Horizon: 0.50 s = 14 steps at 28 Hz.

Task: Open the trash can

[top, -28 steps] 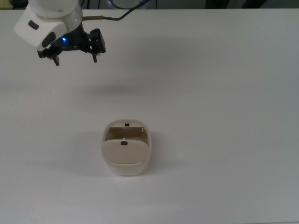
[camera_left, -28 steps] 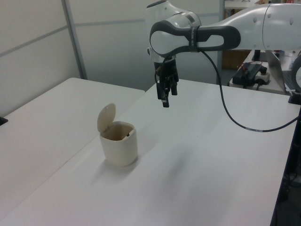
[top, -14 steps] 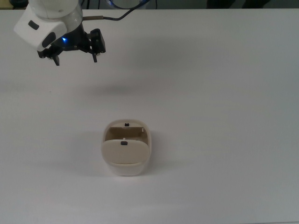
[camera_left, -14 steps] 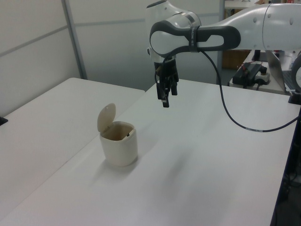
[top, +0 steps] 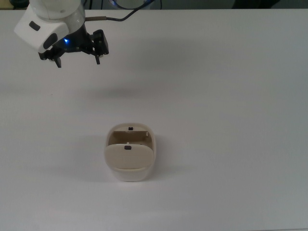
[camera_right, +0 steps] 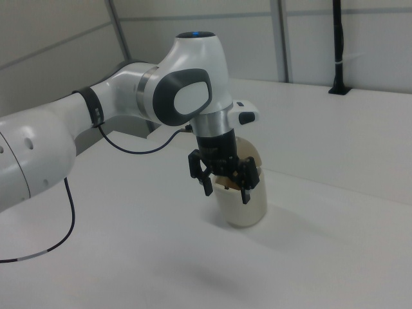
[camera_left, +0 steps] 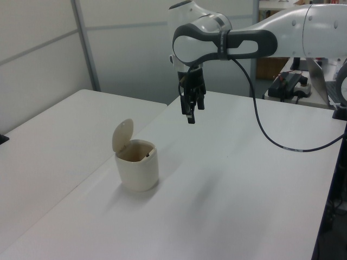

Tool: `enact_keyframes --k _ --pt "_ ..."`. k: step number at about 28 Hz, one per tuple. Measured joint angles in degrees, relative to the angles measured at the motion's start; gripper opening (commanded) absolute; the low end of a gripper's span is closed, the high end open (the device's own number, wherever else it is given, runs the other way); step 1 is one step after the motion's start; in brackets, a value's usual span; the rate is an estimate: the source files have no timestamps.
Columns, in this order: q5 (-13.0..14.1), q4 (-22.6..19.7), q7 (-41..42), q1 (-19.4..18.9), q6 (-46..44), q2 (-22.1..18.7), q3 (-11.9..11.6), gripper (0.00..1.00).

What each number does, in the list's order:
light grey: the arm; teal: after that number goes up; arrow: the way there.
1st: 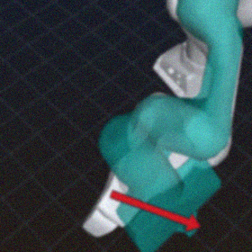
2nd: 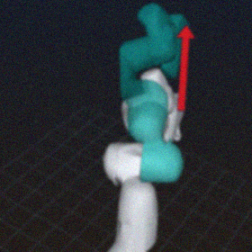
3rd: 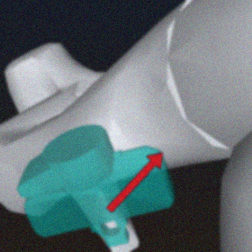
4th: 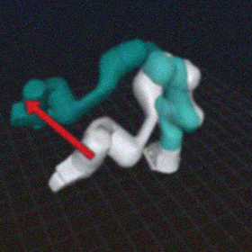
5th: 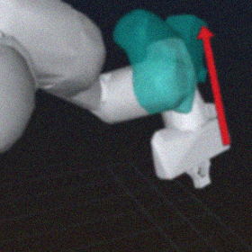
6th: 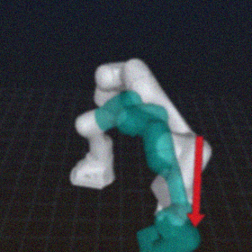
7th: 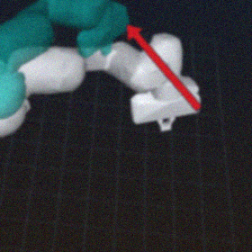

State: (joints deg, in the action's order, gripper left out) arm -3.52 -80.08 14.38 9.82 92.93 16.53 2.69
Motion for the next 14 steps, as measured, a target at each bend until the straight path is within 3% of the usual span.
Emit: enact_keyframes --k 14 --pt "-0.02 -0.01 0.00 1.15 0.00 0.00 -0.05 1.00"
